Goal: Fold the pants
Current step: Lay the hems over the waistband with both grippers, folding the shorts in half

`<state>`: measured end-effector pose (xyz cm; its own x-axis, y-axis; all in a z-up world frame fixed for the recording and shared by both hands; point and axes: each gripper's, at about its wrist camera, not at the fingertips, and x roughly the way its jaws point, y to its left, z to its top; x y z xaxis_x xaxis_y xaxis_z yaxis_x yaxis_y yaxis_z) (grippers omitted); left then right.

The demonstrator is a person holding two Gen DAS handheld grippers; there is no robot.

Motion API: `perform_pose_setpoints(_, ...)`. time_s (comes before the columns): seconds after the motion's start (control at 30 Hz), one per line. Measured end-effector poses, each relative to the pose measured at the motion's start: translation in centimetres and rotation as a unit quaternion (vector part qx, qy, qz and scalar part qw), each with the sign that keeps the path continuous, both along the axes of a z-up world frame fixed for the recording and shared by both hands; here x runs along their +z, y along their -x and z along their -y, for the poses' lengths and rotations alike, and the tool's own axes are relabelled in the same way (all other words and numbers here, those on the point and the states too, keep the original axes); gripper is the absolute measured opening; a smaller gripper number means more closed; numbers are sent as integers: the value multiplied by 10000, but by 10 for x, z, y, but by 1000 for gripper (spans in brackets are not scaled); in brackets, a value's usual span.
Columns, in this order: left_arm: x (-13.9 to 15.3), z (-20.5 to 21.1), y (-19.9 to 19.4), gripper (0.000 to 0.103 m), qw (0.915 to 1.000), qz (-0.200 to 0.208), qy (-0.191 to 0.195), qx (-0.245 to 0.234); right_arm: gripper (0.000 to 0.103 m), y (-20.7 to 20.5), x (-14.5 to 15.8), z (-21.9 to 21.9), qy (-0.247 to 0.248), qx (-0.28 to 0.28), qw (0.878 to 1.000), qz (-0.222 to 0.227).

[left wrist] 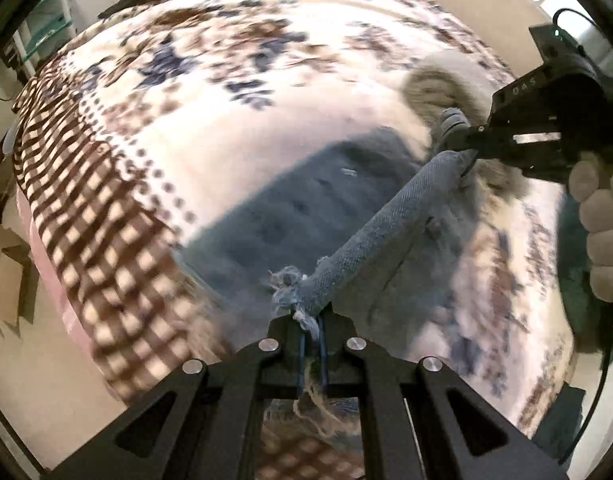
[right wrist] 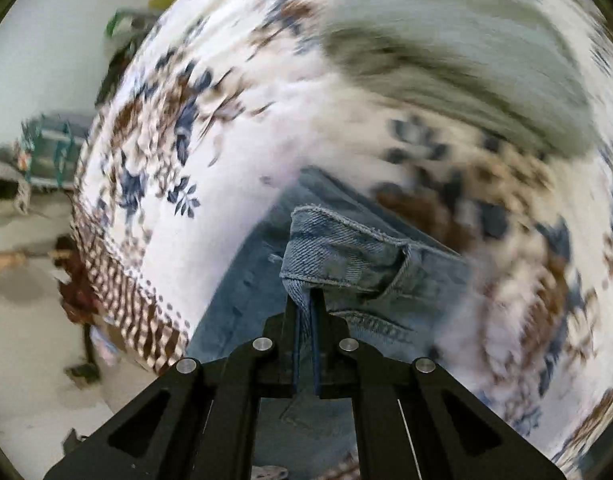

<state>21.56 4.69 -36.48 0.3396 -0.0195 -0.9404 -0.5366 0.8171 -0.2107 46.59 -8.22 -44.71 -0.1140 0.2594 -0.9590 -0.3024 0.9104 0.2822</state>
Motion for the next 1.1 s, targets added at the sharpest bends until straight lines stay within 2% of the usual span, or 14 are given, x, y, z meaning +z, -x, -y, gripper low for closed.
perform_pose_setpoints(0.17, -44, -41, -7, 5, 9995, -239, 149, 137, 5, -2, -52, -61, 630, 379, 9973, -19)
perform_pose_setpoints(0.27, -61, -48, -8, 7, 9989, -321, 280, 179, 5, -1, -66, -72, 845, 459, 9954, 7)
perform_pose_setpoints(0.37, -67, -53, -6, 10, 9974, -323, 529, 362, 14, 1, -64, -73, 715, 459, 9964, -73)
perform_pose_setpoints(0.4, -67, -54, -5, 13, 9972, -322, 529, 430, 26, 1, -60, -71, 599, 436, 9972, -108)
perform_pose_setpoints(0.43, -63, -54, -3, 19, 9972, -286, 515, 463, 44, 2, -54, -66, 381, 412, 9982, -205)
perform_pose_setpoints(0.5, -53, -51, 0, 23, 9970, -155, 487, 587, 63, 4, -43, -53, 146, 287, 9993, -208)
perform_pose_setpoints(0.57, -45, -48, 3, 35, 9962, -43, 552, 679, 73, 6, -28, -35, -49, 144, 9999, -36)
perform_pose_setpoints(0.6, -42, -45, 4, 39, 9959, -23, 569, 709, 82, 8, -21, -22, -137, 89, 9999, 7)
perform_pose_setpoints(0.63, -38, -42, 5, 55, 9955, -26, 540, 774, 90, 10, -16, -8, -216, 21, 9998, 13)
perform_pose_setpoints(0.7, -34, -36, 9, 83, 9947, -59, 373, 958, 94, 11, -9, 20, -312, -130, 9994, -27)
perform_pose_setpoints(0.73, -30, -34, 16, 83, 9928, -22, 360, 1144, 94, 13, -6, 38, -339, -212, 9992, -58)
perform_pose_setpoints(0.8, -29, -30, 29, 83, 9870, -12, 507, 1523, 94, 17, -3, 67, -345, -276, 9990, -99)
perform_pose_setpoints(0.9, -32, -12, 52, 83, 9733, -68, 897, 2110, 94, 27, -10, 107, -321, -249, 9989, -227)
perform_pose_setpoints(1.1, -70, 34, 91, 83, 9336, -275, 1835, 3067, 94, 37, -37, 157, -639, -225, 9965, -484)
